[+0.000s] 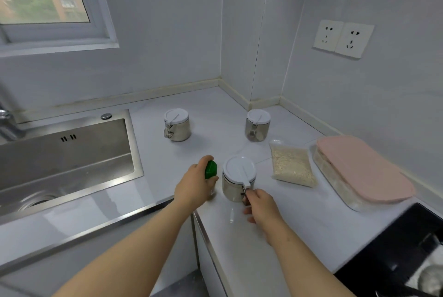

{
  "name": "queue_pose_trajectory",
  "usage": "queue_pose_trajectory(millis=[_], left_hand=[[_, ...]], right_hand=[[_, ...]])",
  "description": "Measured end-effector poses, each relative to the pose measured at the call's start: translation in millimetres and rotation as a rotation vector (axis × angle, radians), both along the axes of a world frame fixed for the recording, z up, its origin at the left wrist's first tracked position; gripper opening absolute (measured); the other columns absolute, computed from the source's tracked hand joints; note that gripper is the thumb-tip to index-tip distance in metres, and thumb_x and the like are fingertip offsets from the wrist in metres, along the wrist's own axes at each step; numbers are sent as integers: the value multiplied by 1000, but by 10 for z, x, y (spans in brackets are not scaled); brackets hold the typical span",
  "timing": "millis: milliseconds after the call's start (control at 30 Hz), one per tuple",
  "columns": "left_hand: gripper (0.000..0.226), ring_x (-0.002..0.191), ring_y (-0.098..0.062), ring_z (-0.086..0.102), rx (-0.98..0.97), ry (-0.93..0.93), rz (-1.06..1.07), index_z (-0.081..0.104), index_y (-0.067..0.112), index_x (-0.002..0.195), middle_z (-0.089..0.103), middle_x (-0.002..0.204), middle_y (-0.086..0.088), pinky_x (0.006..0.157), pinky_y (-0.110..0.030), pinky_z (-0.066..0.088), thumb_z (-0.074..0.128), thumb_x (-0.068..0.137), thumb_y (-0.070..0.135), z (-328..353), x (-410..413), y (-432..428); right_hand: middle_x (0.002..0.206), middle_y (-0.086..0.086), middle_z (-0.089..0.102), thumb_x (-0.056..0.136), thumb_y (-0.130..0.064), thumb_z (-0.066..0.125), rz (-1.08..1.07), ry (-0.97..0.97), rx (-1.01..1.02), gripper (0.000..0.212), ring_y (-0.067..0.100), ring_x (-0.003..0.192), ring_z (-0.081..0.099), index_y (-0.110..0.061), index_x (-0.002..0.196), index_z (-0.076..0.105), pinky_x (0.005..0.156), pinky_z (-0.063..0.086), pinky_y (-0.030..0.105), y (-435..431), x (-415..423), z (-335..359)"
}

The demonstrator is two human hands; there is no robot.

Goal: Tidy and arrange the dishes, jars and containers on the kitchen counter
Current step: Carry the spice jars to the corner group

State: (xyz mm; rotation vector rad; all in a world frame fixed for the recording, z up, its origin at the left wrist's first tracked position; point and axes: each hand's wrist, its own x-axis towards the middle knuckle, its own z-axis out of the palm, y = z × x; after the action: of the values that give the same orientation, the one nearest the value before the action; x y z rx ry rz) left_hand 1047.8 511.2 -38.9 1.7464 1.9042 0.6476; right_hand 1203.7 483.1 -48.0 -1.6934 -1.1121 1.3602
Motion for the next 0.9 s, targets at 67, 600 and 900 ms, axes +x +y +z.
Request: queue_pose_trajectory(millis=[67, 600, 900], left_hand=[[59, 111, -28, 54, 7, -70, 76, 27, 23, 140, 51, 127, -7, 90, -39, 47, 57, 90, 30, 1, 37, -57], [38, 84, -21, 49, -99, -305, 46, 42, 9, 121, 51, 97, -4, 68, -29, 37, 60, 90, 21, -43, 135, -188], [37, 81, -17, 49, -108, -368, -267, 42, 10, 122, 51, 99, -3, 61, -25, 38, 59, 90, 19, 281, 510, -228]], right_hand=[[73, 2, 51, 99, -19, 40, -8, 5, 9, 26, 15, 60, 49, -14, 74, 49, 53, 38, 23, -38, 14, -7], [64, 0, 50, 94, -11, 42, -198, -5, -31, 25, 11, 54, 38, -12, 71, 53, 50, 30, 22, -363, 40, 45], [67, 0, 49, 95, -12, 41, -574, 33, 31, 28, 11, 60, 40, -13, 69, 51, 55, 27, 21, -802, 309, 145]])
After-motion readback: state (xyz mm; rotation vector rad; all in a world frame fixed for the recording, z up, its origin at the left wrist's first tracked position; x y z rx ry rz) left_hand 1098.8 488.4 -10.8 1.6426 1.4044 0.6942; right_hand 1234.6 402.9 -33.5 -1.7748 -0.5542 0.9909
